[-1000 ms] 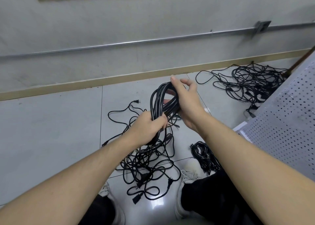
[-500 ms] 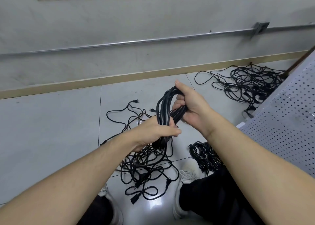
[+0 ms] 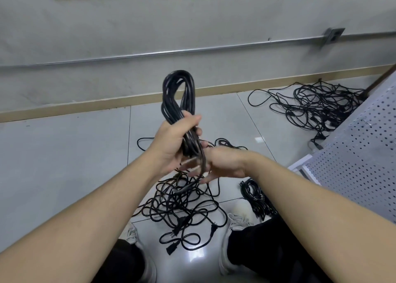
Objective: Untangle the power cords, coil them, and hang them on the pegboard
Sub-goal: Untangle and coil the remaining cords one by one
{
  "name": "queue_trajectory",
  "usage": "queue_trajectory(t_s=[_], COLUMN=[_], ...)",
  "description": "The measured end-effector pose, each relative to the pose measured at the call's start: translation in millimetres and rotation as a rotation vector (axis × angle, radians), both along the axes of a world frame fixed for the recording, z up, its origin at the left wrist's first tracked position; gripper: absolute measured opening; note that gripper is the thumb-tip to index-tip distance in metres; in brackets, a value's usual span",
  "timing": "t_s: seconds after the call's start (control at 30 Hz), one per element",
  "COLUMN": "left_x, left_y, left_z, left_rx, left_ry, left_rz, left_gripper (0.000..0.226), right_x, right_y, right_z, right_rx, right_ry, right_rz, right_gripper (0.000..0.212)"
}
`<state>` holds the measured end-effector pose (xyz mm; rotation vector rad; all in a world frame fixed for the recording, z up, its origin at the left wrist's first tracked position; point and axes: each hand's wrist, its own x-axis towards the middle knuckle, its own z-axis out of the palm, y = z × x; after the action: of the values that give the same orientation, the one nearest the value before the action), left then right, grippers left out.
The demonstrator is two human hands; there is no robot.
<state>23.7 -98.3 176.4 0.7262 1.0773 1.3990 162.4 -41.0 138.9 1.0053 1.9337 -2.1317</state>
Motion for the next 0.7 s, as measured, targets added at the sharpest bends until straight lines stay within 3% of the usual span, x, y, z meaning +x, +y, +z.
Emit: queue_trajectory(t_s=[0.1, 0.2, 0.27, 0.43, 0.57, 0.7], left_x=[-13, -29, -36, -46, -56, -60], left_y=[5, 7, 8, 12, 14, 13], left_z=[0, 0, -2, -5, -6, -8], left_rx=[0.017, -0.039, -0.085, -0.144, -0.188, -0.183], left_ry=[-0.054, -0.035, 0.045, 0.191, 0.198, 0.255], left_rz=[0.132, 0.247, 0.323, 0.494, 0.632, 0.666], left_gripper=[0.023, 0.029, 0.033, 0.037, 0.03, 0.03], right_x=[-3, 0, 2, 4, 14, 27], right_y=[-11, -10, -7, -4, 7, 15], right_z=[3, 6, 5, 5, 15, 26], right_rx=[0.057, 0.068, 0.122, 0.229, 0.467, 0.318], right_ry=[-0.049, -0.056, -0.077, -0.147, -0.199, -0.154], right_rz=[0.307, 0.319, 0.296, 0.166, -0.037, -0.037], right_gripper=[0.065, 0.032, 0.011, 0.021, 0.03, 0.022])
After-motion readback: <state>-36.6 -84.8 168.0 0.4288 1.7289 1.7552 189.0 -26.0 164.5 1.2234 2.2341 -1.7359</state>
